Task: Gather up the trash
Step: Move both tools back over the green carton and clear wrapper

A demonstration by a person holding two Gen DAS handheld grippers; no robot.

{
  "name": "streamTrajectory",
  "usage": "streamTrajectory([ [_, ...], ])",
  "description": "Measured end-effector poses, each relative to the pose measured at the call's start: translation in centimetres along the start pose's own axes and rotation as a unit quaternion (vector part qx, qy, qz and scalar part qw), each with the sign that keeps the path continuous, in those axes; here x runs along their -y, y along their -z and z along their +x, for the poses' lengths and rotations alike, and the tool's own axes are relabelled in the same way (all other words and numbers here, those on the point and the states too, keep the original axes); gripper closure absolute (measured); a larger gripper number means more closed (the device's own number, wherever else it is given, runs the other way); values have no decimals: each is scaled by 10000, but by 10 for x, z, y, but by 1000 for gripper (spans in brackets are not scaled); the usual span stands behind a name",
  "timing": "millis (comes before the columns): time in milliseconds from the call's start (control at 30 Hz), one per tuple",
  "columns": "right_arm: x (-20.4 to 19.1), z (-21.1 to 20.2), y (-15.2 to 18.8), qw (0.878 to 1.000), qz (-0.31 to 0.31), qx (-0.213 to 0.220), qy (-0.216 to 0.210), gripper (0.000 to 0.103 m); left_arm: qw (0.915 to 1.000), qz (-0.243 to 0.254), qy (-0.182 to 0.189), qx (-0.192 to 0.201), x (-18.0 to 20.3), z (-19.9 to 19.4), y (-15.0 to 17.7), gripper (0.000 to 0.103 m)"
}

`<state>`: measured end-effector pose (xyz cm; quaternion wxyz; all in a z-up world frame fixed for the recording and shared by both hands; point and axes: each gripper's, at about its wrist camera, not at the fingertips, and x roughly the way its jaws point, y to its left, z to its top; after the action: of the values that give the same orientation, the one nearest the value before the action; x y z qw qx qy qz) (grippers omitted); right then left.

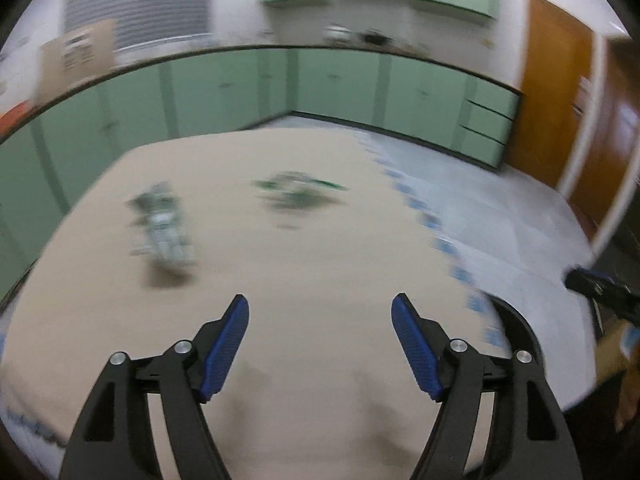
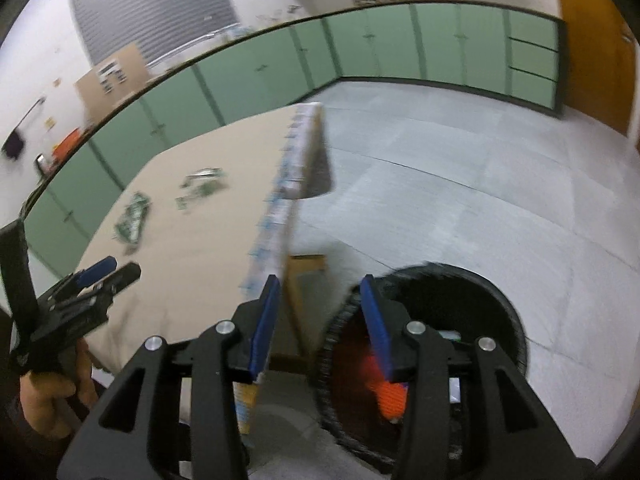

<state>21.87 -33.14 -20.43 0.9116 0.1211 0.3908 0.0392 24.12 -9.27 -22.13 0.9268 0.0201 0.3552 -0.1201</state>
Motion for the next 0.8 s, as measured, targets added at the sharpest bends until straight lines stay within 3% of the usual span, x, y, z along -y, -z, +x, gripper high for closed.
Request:
streamTrajectory([
  [233,-68,29,-24,9972,-536,-7,-525,62,9956,-677,-618,209,-70,2,-7,29],
  [467,-101,51,-40,9943,-760,-48,-742,62,9941,-836,-691,4,-83,36,-18,29],
  [800,-118,94,-54,9935,-815,-197,-764,62,9922,-1053,-594,-302,-110,74,-22,30],
])
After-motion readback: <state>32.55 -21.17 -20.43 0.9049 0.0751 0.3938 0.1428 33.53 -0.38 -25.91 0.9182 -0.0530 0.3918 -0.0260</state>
